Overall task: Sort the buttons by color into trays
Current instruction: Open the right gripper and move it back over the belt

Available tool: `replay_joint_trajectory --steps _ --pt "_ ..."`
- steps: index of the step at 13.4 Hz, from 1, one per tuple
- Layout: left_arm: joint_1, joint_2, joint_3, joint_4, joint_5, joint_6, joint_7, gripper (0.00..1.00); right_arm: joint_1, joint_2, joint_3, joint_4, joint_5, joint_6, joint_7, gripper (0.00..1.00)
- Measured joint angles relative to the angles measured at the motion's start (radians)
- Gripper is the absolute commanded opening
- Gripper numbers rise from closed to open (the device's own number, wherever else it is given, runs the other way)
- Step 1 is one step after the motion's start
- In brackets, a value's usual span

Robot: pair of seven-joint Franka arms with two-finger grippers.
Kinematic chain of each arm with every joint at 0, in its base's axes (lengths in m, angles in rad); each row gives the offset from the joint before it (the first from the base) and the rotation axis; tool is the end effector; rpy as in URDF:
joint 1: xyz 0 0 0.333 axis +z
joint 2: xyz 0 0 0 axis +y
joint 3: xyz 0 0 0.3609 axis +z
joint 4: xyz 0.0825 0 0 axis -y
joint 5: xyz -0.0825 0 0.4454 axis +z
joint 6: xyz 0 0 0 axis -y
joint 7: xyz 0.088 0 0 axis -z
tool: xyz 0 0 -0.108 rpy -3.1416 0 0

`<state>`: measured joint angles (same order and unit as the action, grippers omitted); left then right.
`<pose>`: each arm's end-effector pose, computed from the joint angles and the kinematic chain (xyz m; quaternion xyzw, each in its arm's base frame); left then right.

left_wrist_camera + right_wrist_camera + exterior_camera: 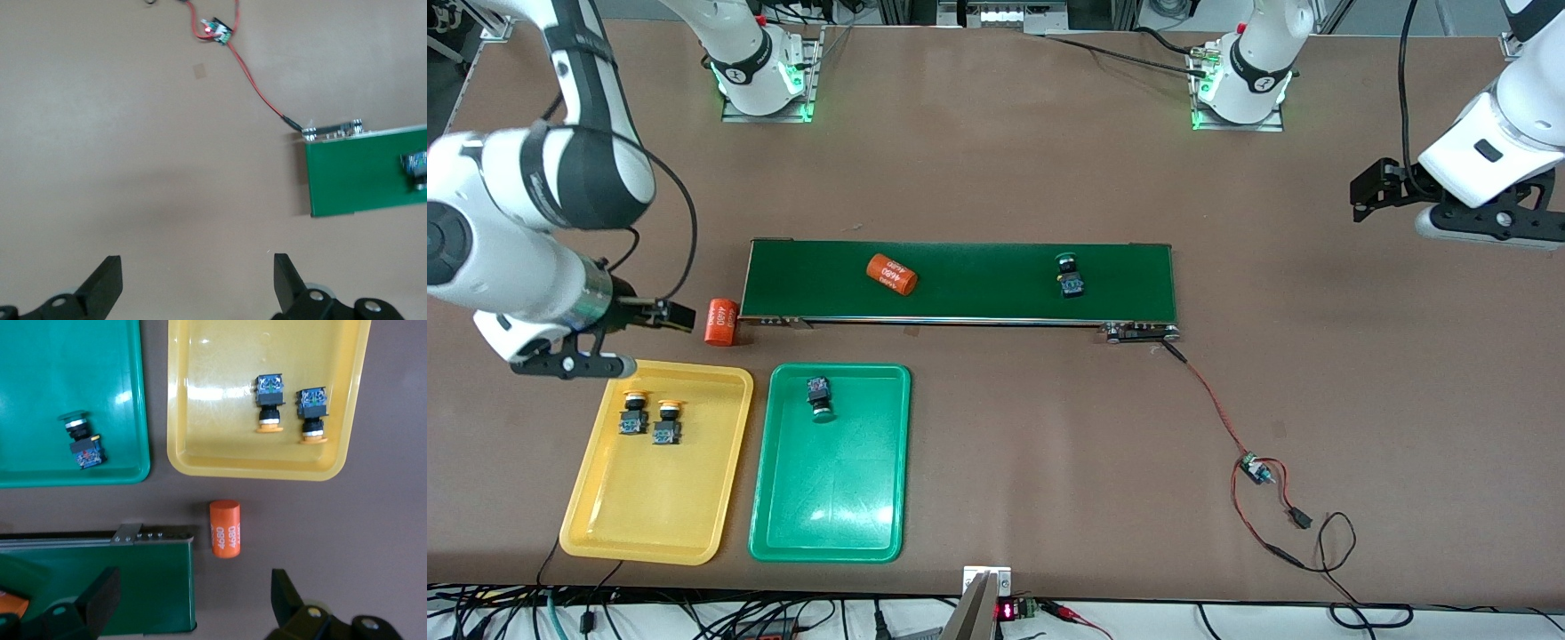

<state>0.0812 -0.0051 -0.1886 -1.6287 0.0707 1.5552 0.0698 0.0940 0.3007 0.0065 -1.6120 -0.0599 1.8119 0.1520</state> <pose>0.6075 -0.0580 0.6397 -0.9948 0.0890 0.0335 0.0364 0.7067 0.0658 0.4655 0.9982 -0.0172 -0.0465 0.0338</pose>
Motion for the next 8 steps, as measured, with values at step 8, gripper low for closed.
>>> replay_joint_trajectory --steps 8 --pt "-0.038 0.014 0.158 0.004 -0.11 -0.001 0.06 1.0 0.003 -0.226 0.235 -0.212 0.003 0.04 0.247 1.0"
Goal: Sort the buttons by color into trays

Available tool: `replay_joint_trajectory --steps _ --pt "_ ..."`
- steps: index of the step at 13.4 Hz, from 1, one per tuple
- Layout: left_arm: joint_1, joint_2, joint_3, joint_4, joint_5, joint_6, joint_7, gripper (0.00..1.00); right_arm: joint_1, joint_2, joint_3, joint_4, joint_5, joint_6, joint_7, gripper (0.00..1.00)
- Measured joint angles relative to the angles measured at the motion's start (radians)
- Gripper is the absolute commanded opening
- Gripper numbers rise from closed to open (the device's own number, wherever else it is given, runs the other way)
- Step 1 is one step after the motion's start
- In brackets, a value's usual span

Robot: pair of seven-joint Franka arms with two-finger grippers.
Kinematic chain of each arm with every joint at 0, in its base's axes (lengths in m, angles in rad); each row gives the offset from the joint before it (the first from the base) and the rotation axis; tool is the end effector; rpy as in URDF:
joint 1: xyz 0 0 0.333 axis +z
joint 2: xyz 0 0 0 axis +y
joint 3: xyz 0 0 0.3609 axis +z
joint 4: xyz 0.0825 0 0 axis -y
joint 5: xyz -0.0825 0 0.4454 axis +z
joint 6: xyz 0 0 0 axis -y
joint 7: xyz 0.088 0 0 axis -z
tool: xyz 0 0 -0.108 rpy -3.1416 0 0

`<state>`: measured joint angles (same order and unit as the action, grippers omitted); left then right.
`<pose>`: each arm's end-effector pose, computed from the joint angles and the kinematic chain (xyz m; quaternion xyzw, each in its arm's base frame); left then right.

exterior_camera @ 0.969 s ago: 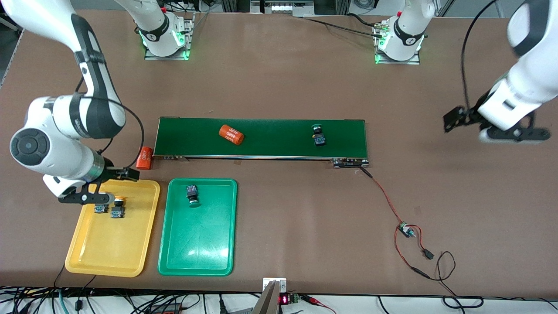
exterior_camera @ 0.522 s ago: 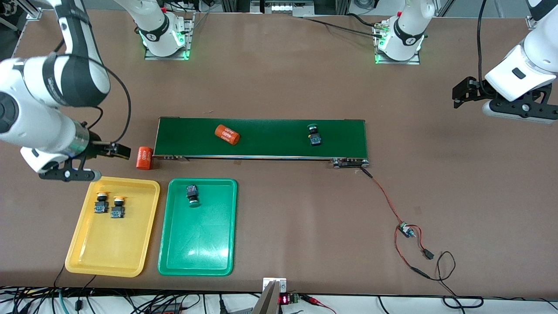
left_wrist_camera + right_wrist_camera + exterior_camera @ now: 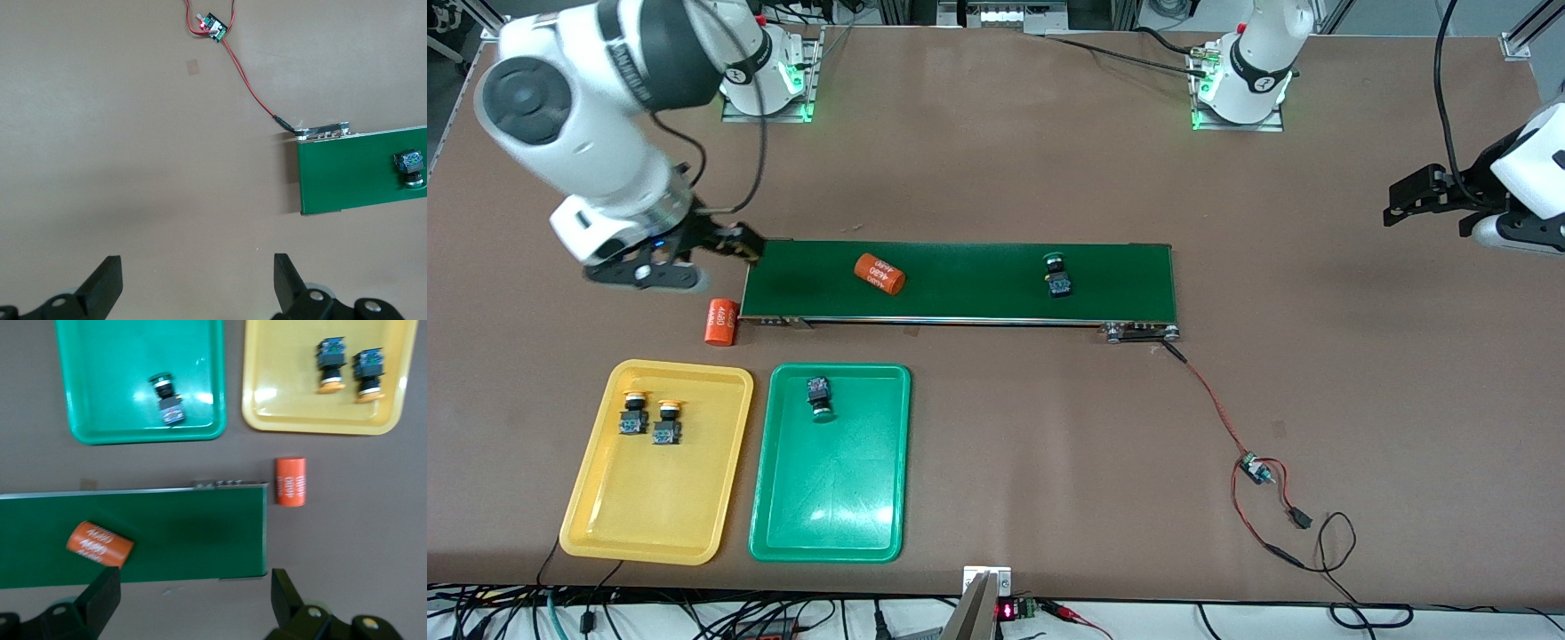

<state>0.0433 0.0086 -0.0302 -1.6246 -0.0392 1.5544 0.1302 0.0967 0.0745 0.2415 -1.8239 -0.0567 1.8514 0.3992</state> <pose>0.6145 0.0038 0.6332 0.9973 -0.0580 -0.0379 0.0225 0.6063 0.2047 0.5109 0.9993 -0.0221 -0.0143 0.0250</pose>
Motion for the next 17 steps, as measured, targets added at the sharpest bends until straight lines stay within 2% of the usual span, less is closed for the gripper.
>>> replay_joint_trajectory --steps 4,8,12,17 --pt "-0.005 0.002 0.0 0.002 0.026 -0.003 0.0 1.0 0.001 -0.007 0.108 -0.078 0.0 0.125 0.08 1.0" --pt "-0.005 0.003 -0.001 0.002 0.027 -0.035 0.003 1.0 0.002 -0.003 0.167 -0.176 0.0 0.227 0.095 1.0" --pt "-0.007 0.003 -0.009 0.008 0.027 -0.037 0.003 1.0 0.04 0.033 0.182 -0.209 0.0 0.27 0.173 1.0" --pt "-0.01 0.003 -0.024 0.058 0.027 -0.059 0.004 1.0 0.087 0.108 0.183 -0.209 -0.006 0.366 0.215 1.0"
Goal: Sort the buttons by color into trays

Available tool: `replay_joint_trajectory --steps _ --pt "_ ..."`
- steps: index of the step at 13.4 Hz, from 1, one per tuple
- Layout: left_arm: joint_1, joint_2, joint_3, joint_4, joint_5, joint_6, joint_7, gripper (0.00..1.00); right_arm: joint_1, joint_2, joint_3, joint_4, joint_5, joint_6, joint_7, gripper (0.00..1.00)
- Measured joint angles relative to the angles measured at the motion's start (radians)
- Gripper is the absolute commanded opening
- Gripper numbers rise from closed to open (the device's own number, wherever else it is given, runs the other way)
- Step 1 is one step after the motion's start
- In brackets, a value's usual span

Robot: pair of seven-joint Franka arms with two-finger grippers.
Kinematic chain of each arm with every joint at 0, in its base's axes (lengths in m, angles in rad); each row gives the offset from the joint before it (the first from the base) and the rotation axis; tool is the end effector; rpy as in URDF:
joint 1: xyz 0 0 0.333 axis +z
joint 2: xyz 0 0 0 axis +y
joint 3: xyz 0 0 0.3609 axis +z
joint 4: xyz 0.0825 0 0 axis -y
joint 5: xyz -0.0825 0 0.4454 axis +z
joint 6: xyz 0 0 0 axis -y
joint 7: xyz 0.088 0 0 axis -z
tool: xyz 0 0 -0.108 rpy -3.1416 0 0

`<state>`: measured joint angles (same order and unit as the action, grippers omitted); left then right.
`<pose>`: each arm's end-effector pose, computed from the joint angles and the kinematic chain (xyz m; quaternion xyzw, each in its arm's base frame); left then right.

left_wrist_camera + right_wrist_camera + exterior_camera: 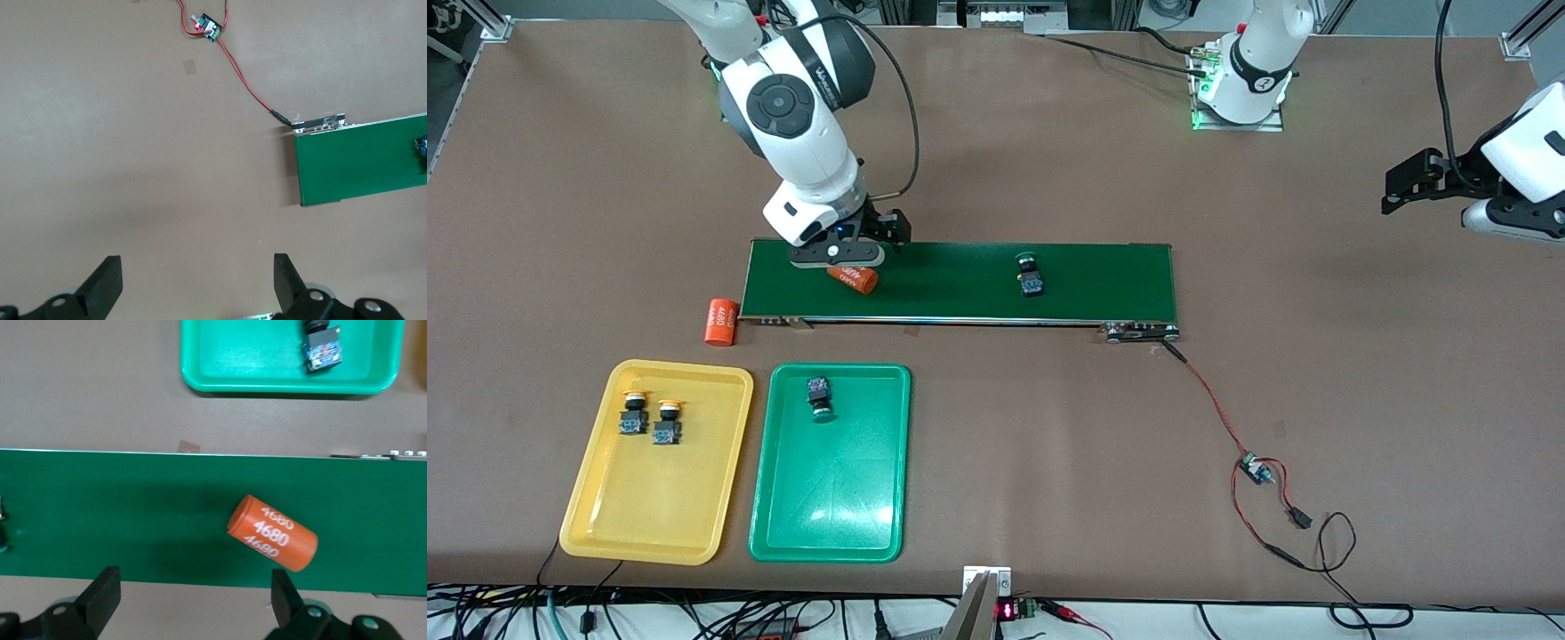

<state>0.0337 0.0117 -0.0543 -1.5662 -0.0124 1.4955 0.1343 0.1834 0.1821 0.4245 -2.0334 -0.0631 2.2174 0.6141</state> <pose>0.6113 -0.0138 0.6574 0.9961 -0.0775 -0.0407 0.0088 0.5303 0.3579 0.3734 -0.9998 -0.0122 -0.0010 0.0153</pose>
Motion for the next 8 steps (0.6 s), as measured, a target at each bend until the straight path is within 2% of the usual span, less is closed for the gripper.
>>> replay_joint_trajectory --steps 4,8 --pt "0.001 0.001 0.001 0.0 0.0 -0.006 0.0 1.0 0.03 0.051 0.0 0.0 -0.085 0.026 0.097 1.0" --pt "-0.001 0.001 -0.002 0.007 0.0 -0.029 0.002 1.0 0.036 0.075 0.0 0.008 -0.095 0.05 0.134 1.0"
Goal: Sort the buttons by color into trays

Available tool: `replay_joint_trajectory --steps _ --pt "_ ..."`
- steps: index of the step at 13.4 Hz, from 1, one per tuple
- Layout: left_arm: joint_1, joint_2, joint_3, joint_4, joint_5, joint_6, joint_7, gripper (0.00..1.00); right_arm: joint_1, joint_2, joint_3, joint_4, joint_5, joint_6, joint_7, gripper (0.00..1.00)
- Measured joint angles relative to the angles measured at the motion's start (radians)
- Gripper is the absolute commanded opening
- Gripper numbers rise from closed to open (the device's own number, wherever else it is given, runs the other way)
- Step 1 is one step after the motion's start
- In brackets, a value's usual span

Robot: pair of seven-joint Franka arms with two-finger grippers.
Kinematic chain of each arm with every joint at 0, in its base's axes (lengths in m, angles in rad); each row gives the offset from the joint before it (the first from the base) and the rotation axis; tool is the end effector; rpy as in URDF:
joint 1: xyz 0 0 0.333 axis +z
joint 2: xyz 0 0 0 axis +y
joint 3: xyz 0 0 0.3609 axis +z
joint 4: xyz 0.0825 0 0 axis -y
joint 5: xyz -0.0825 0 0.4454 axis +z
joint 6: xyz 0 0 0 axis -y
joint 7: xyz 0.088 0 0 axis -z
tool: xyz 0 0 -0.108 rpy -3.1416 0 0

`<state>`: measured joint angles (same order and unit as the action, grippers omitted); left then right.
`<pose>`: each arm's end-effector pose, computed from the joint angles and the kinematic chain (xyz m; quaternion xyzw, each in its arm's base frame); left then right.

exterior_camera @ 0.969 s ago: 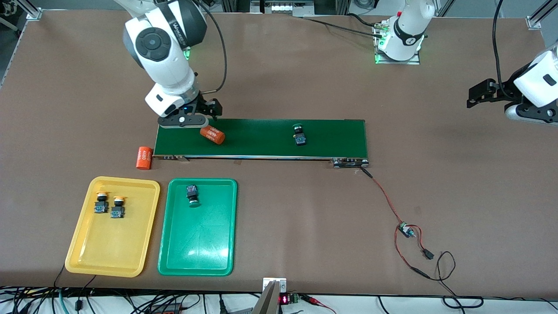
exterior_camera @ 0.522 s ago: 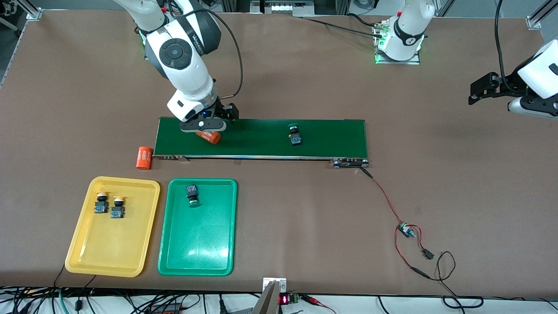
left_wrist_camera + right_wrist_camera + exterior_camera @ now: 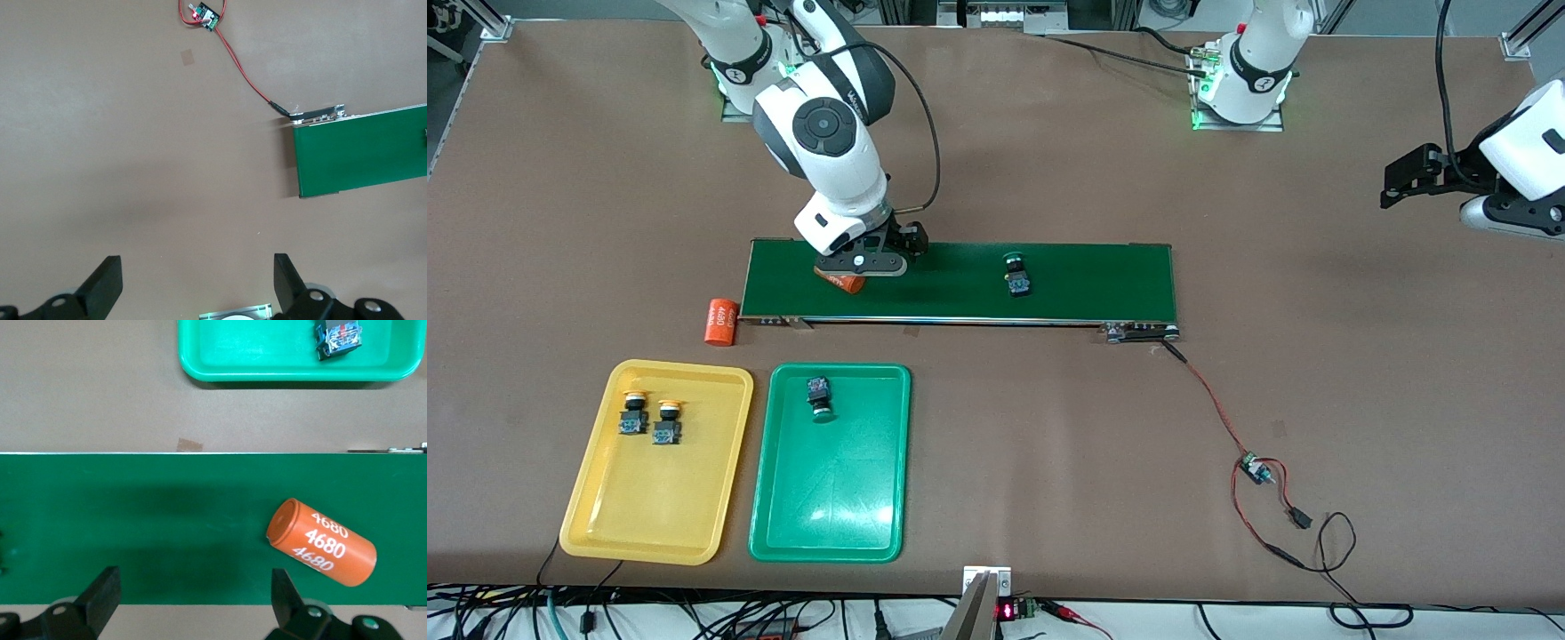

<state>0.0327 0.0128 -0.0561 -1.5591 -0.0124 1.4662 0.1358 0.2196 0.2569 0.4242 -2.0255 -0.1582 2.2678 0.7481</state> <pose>0.6085 -0.0155 0.6582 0.9954 -0.0797 -0.0524 0.0095 0.5269 0.3796 0.3374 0.9999 -0.0081 0.0102 0.0026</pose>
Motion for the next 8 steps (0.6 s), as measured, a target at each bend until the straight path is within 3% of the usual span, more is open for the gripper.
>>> replay_joint_trajectory --steps 8 --pt "0.0 0.0 0.0 0.016 0.0 -0.011 0.0 1.0 0.005 0.038 0.0 0.005 0.0 0.074 0.014 1.0"
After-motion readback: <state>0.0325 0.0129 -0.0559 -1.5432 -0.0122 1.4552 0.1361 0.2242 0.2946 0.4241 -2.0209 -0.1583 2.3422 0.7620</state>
